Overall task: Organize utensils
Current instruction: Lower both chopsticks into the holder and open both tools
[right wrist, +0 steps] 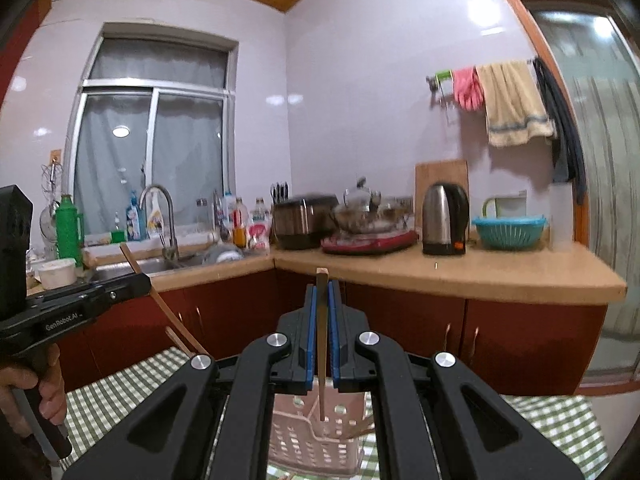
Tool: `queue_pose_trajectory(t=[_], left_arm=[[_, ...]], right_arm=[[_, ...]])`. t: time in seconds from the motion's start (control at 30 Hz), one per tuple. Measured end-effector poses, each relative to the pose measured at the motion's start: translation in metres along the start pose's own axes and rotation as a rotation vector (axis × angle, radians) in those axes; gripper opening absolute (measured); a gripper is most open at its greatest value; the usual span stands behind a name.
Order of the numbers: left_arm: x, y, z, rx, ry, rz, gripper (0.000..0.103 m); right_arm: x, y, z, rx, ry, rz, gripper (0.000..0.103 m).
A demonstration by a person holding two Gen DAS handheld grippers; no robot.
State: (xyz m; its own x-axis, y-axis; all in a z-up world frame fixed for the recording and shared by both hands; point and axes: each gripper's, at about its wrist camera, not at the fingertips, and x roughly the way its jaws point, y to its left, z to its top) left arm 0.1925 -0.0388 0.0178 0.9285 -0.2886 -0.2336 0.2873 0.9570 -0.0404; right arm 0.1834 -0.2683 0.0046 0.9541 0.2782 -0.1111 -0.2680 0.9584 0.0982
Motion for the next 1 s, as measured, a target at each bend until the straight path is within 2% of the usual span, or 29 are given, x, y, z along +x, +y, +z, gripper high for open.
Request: queue_pose_trajectory(t=[0.27, 0.6, 0.67, 0.73, 0.8, 0.83, 1.0], left_arm=[[0.033, 0.01, -0.025, -0.003, 0.077, 0.003, 0.007], [0.063, 0.02, -0.05, -0.027, 0.151, -0.008, 0.008], [0.066, 0.021, -0.051, -0.034, 0.16, -0.013, 0.013], [0.067, 0.022, -0.053, -0.041, 0.16, -0.018, 0.031], [0.068, 0.021, -0.053, -0.045, 0.159, -0.017, 0.043], [0.068, 0.022, -0.052, -0.05, 0.159, -0.022, 0.046], [0.065, 0.021, -0.049, -0.062, 0.148, -0.031, 0.051]], right_arm=[[0.027, -0.007, -0.029, 0.026, 0.096, -0.004, 0.006], [0.042, -0.009, -0.046, 0.027, 0.129, -0.008, 0.006], [0.043, -0.01, -0.047, 0.03, 0.128, -0.009, 0.009], [0.044, -0.01, -0.047, 0.035, 0.13, -0.007, 0.017], [0.043, -0.01, -0.046, 0.035, 0.121, -0.013, 0.028], [0.041, -0.01, -0.045, 0.034, 0.113, -0.016, 0.031], [0.031, -0.005, -0.037, 0.017, 0.083, -0.024, 0.034]])
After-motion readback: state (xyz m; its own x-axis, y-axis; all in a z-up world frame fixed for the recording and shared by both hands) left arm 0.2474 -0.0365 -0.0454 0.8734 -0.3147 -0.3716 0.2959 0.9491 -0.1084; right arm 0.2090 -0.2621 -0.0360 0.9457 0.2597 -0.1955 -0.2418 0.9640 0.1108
